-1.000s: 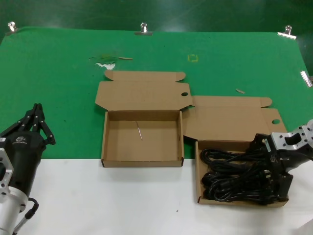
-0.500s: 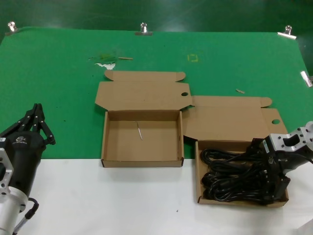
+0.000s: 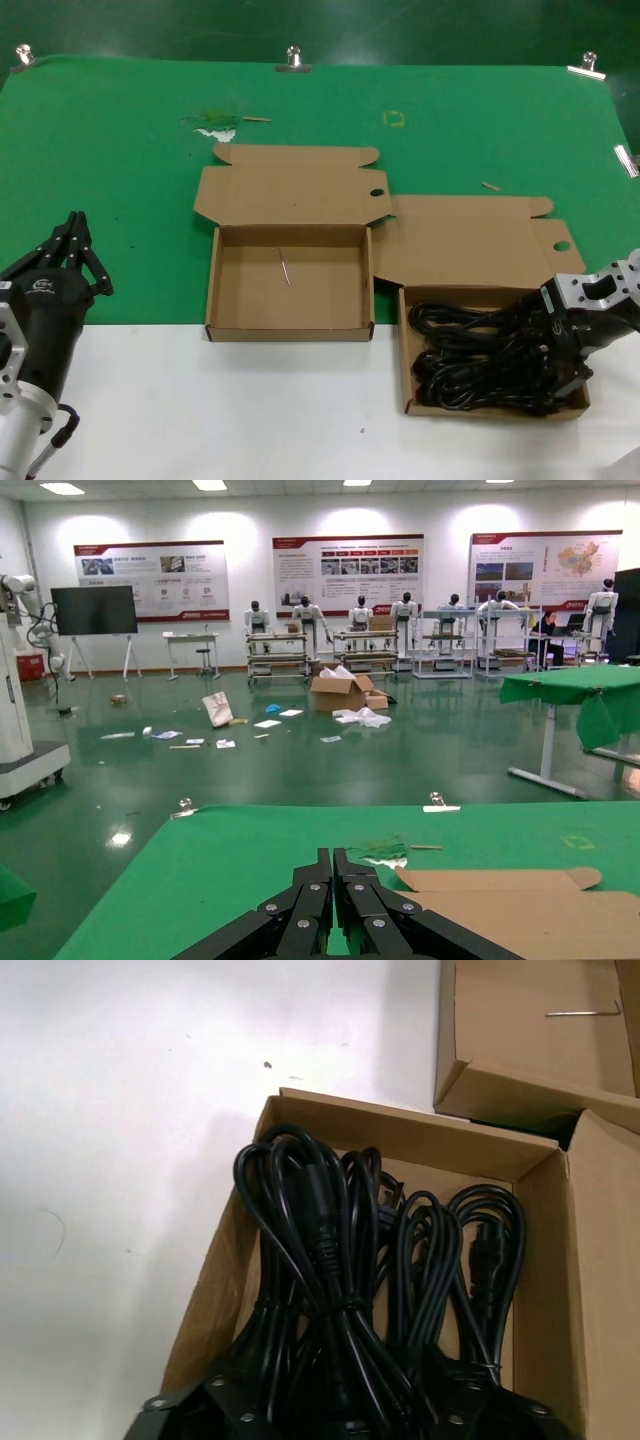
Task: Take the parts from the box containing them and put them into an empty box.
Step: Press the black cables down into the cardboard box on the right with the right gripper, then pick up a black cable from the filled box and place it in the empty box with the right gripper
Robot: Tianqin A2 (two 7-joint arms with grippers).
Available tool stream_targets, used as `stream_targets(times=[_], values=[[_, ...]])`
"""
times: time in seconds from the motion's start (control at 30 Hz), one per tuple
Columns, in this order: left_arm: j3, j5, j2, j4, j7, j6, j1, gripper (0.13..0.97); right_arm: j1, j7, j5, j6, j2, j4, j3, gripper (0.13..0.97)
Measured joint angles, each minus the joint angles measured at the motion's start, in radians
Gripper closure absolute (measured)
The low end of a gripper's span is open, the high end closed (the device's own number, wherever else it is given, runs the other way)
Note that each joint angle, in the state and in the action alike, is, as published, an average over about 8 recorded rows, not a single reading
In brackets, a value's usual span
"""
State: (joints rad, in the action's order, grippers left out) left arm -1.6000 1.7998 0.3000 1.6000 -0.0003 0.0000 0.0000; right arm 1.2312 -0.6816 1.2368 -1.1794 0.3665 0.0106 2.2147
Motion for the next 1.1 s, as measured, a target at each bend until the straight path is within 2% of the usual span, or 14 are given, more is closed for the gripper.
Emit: stream_targets(times=[0.07,0.33,0.37,0.63,0.93,1.1], values=[[0.0,0.0,0.0,0.0,0.0,0.0,0.0,0.946,0.0,0.0,-0.001,-0.001,0.0,0.0,-0.002,0.429],[0.0,0.0,0.0,0.0,0.0,0.0,0.0,0.946,0.001,0.002,-0.005,-0.005,-0.002,0.0,-0.007,0.643],[0.0,0.0,0.0,0.0,0.0,0.0,0.0,0.946,0.001,0.002,-0.006,-0.006,-0.002,0.001,-0.007,0.643],[0.0,0.0,0.0,0.0,0.0,0.0,0.0,0.946,0.014,0.009,-0.01,-0.033,-0.002,0.002,-0.01,0.805],[0.0,0.0,0.0,0.0,0.0,0.0,0.0,0.946,0.056,0.024,-0.01,-0.105,0.012,0.005,-0.016,0.896],[0.0,0.0,0.0,0.0,0.0,0.0,0.0,0.946,0.082,0.027,-0.002,-0.134,0.023,0.007,-0.027,0.898]])
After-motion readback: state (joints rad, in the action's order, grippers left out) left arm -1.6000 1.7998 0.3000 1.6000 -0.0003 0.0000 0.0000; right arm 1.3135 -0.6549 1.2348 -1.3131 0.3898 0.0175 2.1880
